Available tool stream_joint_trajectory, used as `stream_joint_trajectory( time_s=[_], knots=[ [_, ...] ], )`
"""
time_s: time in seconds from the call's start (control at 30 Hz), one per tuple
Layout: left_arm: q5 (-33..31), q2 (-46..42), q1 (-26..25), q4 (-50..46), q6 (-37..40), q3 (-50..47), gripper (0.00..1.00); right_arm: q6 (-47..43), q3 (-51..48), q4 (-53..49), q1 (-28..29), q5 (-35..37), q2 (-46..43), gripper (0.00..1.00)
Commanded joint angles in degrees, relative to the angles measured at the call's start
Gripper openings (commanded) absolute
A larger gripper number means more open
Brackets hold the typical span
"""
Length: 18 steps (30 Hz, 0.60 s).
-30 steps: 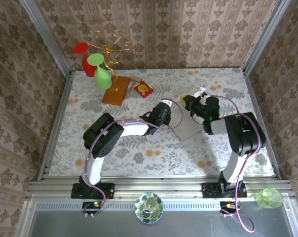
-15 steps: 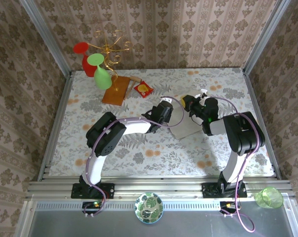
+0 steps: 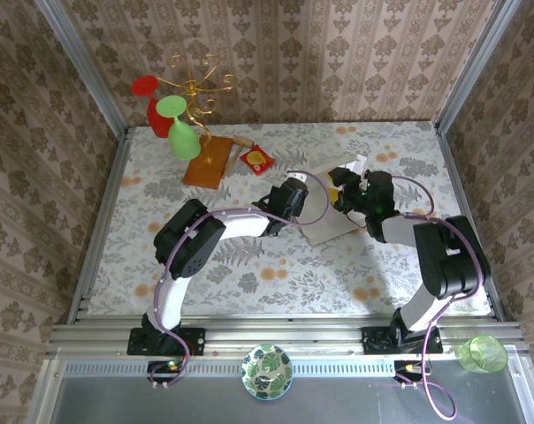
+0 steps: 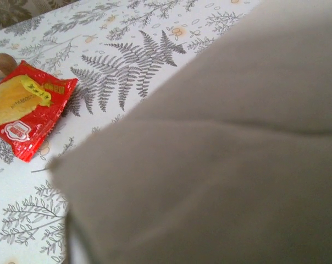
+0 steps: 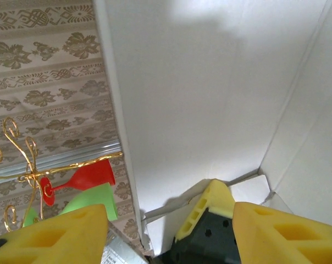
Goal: Fold the paper box
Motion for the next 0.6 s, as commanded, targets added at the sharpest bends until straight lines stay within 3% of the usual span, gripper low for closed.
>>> stream_joint_trajectory(
  time_s=[0.0,0.13,0.27,0.4,0.57],
  knots=[
    [-1.5,-0.2,0.7,0.0,4.0,0.4,0.0,-2.9,0.9,-4.9,-0.8,1.1,-4.0,0.64],
    [-0.9,-0.8,1.2,0.5,5.4,-0.1,0.0,-6.3,-1.2,-8.7,-1.8,0.9,-7.3,0.65],
    [-0.1,-1.9,1.7,1.5,7.3,-1.4,0.0,-6.8,-4.9,-7.3,-2.3,0.4,-7.2,0.58],
    [3.6,-4.1,2.9,4.3,10.8,-4.5,0.0,-5.5,-6.0,-4.5,-3.6,0.4,-6.4,0.54],
    [10.9,-7.6,5.8,5.7,13.5,-8.6,0.0,-6.9,-3.3,-8.1,-6.9,-0.3,-9.1,0.53]
  ],
)
